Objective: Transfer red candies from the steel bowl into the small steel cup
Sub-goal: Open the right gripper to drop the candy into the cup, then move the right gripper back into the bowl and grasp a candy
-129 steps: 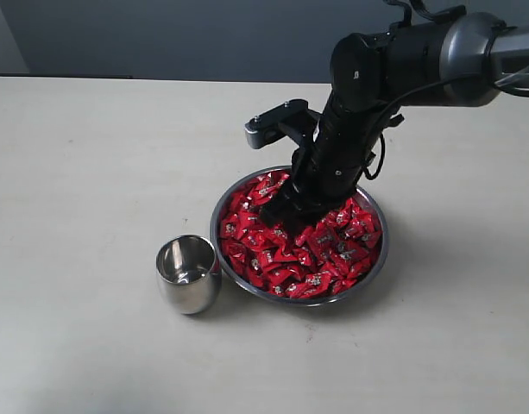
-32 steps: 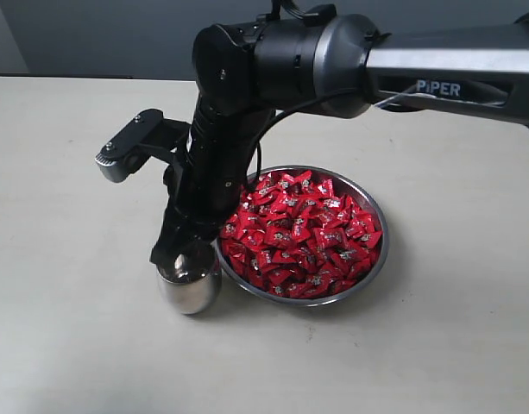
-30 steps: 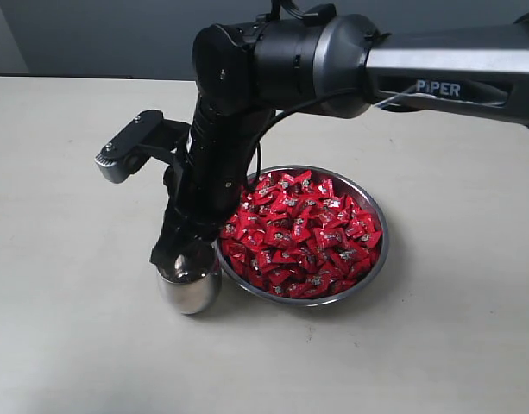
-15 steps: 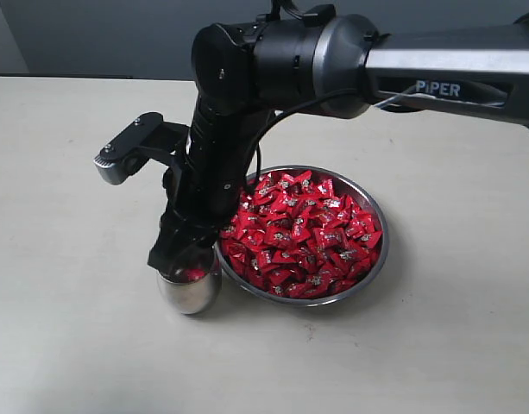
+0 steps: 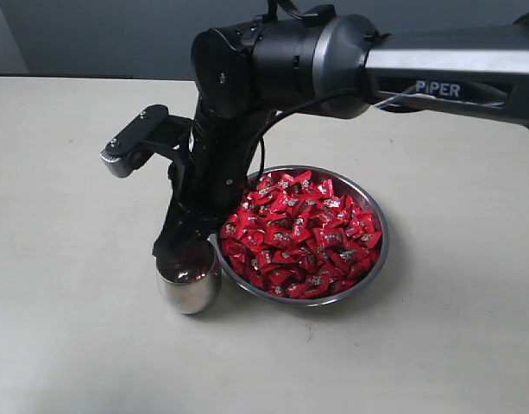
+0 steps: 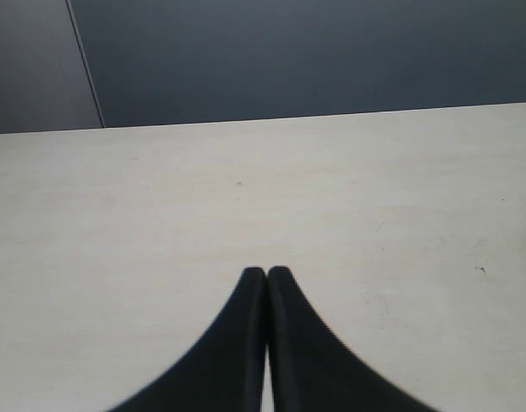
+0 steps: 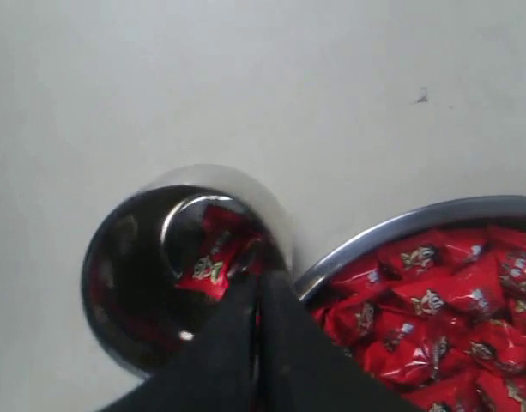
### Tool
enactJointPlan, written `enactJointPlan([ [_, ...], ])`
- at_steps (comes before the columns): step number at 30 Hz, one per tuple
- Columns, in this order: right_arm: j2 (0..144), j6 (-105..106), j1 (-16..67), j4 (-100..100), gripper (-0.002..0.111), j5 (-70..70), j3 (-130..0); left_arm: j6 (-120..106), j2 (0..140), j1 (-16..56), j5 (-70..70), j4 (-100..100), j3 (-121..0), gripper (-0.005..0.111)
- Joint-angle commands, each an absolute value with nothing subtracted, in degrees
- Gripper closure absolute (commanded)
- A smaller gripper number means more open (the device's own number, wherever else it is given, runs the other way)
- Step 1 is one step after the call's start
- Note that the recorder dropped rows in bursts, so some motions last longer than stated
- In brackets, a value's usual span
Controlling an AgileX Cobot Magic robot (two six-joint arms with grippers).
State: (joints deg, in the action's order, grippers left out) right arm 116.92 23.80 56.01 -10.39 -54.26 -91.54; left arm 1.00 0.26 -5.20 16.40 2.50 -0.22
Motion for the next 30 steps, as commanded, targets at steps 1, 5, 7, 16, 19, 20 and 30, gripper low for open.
enactJointPlan([
  [1, 115.68, 12.97, 55.96, -3.88, 0.108, -47.71, -91.19, 1.15, 0.0, -4.82, 16.3, 2.57, 0.0, 0.106],
  [5, 109.61, 9.38, 55.23, -4.55, 0.109, -35.6, -86.28, 1.15, 0.0, -4.82, 16.3, 2.57, 0.0, 0.106],
  [7, 106.51, 7.59, 53.46, -4.55, 0.109, -32.56, -83.11, 1.15, 0.0, -4.82, 16.3, 2.57, 0.0, 0.106],
  [16, 95.86, 9.68, 39.33, -7.14, 0.109, -27.7, -64.95, 1.15, 0.0, -4.82, 16.3, 2.57, 0.0, 0.106],
  [19, 94.64, 14.35, 37.32, -6.88, 0.109, -30.79, -62.36, 1.15, 0.0, -4.82, 16.3, 2.57, 0.0, 0.106],
  [20, 94.64, 16.12, 37.27, -6.72, 0.109, -32.24, -61.89, 1.15, 0.0, -4.82, 16.3, 2.57, 0.0, 0.106],
  [30, 100.36, 40.34, 37.4, -6.69, 0.109, -37.18, -61.53, 1.15, 0.0, -4.82, 16.3, 2.57, 0.0, 0.106],
])
